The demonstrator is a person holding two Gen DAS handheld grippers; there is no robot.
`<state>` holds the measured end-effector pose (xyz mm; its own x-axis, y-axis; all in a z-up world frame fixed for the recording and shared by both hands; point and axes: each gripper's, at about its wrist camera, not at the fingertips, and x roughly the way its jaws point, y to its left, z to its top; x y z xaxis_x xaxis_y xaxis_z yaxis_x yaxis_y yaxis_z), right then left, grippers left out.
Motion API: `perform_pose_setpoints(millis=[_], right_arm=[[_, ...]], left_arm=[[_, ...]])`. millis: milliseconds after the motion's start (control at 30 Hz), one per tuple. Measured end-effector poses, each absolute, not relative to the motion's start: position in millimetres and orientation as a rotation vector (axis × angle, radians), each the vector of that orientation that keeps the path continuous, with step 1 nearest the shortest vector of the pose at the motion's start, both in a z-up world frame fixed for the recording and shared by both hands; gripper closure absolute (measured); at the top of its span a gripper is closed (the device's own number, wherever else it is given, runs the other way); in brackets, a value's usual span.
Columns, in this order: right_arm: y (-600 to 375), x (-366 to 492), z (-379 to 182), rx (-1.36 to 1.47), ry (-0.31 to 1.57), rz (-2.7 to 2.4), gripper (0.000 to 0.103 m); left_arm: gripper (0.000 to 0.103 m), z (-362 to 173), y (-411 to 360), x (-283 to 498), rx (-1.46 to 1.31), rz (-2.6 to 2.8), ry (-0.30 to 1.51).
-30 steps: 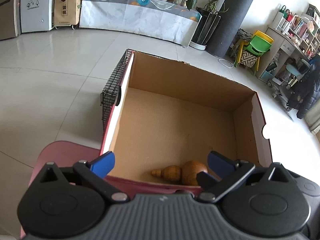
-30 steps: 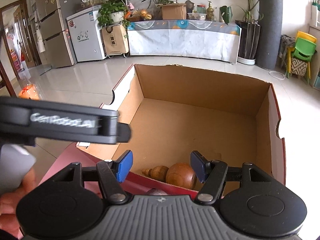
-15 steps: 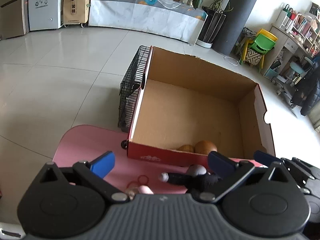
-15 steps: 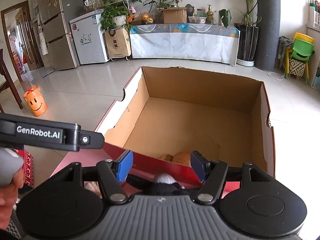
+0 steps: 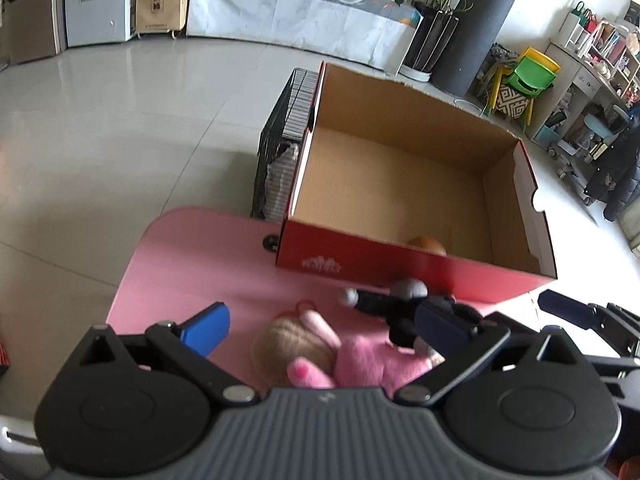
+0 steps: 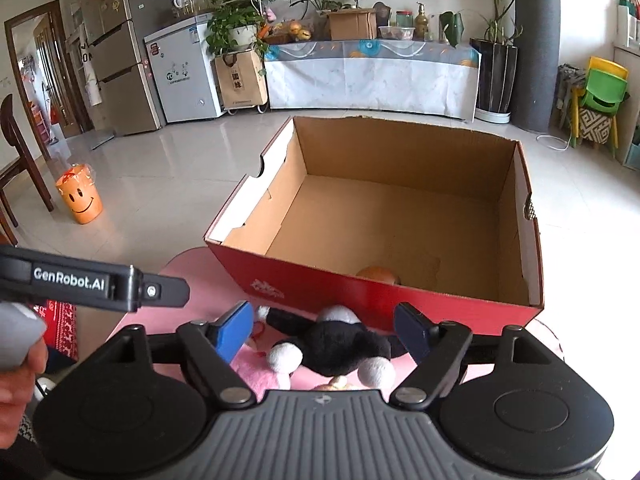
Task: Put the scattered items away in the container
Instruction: 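Withdraw the right tool from the box back toward the plush toys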
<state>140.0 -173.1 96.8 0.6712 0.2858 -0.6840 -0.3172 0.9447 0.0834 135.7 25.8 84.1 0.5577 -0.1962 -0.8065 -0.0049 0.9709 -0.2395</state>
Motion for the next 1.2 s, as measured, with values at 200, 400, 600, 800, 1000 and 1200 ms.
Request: perform_pose_setpoints(millis=[200,400,600,800,1000,1200], right_arm=[[-174.1,133.6,92.7,-0.063,0.777,0.315,0.025],[-185.8,138.5,86.1,-0.016,0.839,0.29,0.025],[-186.3,134.8,81.3,-0.035,0.839,0.304,0.025],[-181.8,120.9,79.4,-0.061,0.816,0.343,0.025],[-174.8,115.8,70.0,-0.056,0.842,0.41,0.025],[-164.1,120.1,57.0,-0.083,0.885,0.442,0.031]], left_arm=[[0.0,75.4,21.3,122.1,-0.18,-0.104,1.0],[0.0,63.1,16.5,104.9,-0.128,-0.121,1.03],[0.0,52.9,13.0,92.4,-0.113,-0.127,1.052],[0.0,44.4,12.5,84.2,-0.105,-0.127,1.059],[0.0,28.9,7.7,73.0,-0.099,-0.168,1.066],[0.0,15.6,6.7,66.9,-0.1,-0.183,1.072]])
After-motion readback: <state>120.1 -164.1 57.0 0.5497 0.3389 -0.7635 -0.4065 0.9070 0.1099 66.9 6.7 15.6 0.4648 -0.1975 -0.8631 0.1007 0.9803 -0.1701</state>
